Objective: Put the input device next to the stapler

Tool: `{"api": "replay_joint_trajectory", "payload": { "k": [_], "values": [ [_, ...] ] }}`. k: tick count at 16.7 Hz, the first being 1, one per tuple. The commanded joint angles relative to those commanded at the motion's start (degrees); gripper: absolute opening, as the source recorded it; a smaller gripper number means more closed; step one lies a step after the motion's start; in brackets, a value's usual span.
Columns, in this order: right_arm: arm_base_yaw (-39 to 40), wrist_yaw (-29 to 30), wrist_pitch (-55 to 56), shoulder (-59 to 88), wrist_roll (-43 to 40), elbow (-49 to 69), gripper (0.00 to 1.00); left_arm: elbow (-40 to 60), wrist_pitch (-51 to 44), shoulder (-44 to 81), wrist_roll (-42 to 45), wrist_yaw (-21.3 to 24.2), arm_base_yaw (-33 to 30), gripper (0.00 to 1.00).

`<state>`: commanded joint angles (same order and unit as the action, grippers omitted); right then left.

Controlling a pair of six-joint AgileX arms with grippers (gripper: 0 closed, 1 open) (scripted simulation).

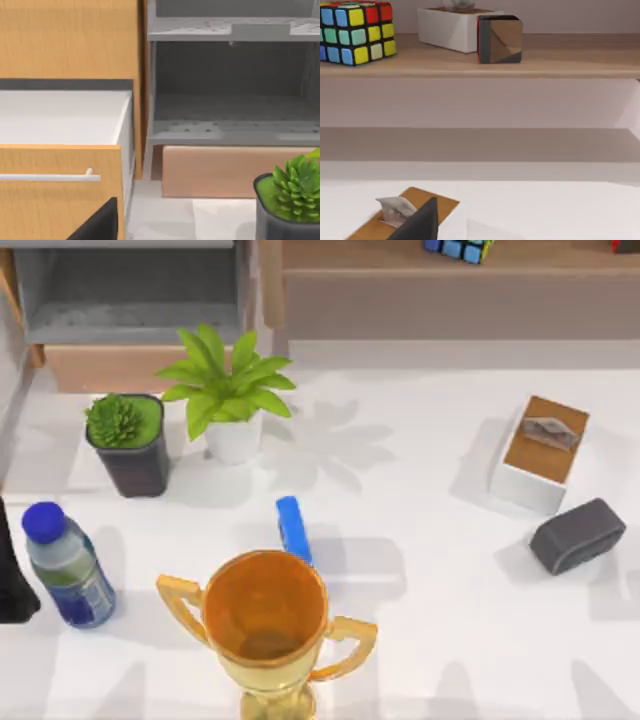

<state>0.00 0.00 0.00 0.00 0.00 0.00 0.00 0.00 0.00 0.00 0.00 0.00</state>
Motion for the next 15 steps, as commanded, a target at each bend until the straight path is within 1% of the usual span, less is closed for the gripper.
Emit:
{"api": "replay_joint_trajectory", "payload": {
  "k": [4,7,9,11,15],
  "values": [
    [0.0,0.0,0.0,0.0,0.0,0.0,1.00,1.7,-1.2,1.7,0.1,0.0,0.2,1.00],
    [0.0,0.0,0.0,0.0,0.0,0.0,1.00,8.6,-5.8,8.7,0.7,0.2,1.0,1.00],
    [0.0,0.0,0.0,0.0,0.0,0.0,1.00,16.3,-10.4,16.5,1.2,0.3,2.1,1.00],
    [0.0,0.0,0.0,0.0,0.0,0.0,1.00,26.1,-15.9,26.5,1.9,0.3,3.5,1.00],
    [0.0,0.0,0.0,0.0,0.0,0.0,1.00,50.3,-29.1,51.4,3.3,0.5,7.2,1.00]
  ]
}}
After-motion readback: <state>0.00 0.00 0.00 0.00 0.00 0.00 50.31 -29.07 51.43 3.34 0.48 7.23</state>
